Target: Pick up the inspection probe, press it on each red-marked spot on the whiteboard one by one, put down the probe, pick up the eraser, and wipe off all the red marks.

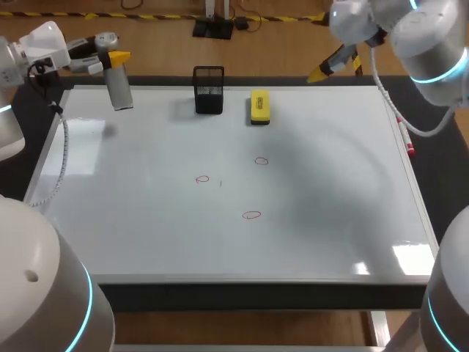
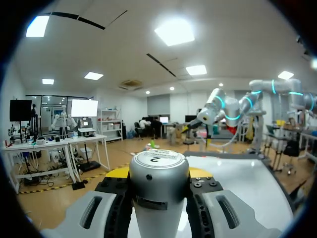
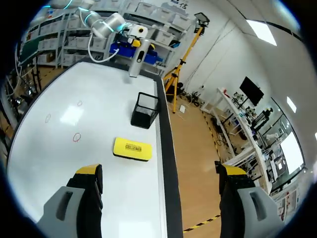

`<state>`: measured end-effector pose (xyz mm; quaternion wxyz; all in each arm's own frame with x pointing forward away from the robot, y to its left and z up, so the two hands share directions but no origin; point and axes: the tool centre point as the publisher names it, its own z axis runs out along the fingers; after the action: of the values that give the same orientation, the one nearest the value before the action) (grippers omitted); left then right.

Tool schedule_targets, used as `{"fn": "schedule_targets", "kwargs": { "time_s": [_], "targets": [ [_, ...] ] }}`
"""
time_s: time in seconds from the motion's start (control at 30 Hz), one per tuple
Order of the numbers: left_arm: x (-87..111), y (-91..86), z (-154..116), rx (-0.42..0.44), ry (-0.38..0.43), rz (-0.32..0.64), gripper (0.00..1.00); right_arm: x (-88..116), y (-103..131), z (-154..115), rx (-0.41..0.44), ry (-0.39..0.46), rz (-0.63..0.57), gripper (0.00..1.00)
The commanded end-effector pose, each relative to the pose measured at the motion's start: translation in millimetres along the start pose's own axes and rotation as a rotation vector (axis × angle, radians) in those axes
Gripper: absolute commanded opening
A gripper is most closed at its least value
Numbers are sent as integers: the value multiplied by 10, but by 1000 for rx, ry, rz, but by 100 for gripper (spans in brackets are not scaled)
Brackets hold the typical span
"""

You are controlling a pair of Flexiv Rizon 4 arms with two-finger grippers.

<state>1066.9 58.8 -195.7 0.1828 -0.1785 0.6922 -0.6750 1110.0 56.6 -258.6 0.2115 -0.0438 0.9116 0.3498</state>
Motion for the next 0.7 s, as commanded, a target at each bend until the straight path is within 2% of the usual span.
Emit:
{"fn": "schedule_targets", "kwargs": {
  "time_s": [0.03, 0.1, 0.4, 0.5, 0.7],
  "targets": [
    [2, -7, -2, 0, -1, 1, 0, -51, 59, 163, 461, 594, -609, 100],
    [2, -7, -2, 0, -1, 1, 0, -29, 52, 220, 526, 637, -717, 100],
    [2, -7, -2, 0, -1, 1, 0, 29, 91, 381, 573, 725, -1011, 100],
    [2, -7, -2, 0, -1, 1, 0, 26, 133, 380, 576, 691, -1033, 100],
    [2, -7, -2, 0, -1, 1, 0, 26, 133, 380, 576, 691, -1033, 100]
  ]
}}
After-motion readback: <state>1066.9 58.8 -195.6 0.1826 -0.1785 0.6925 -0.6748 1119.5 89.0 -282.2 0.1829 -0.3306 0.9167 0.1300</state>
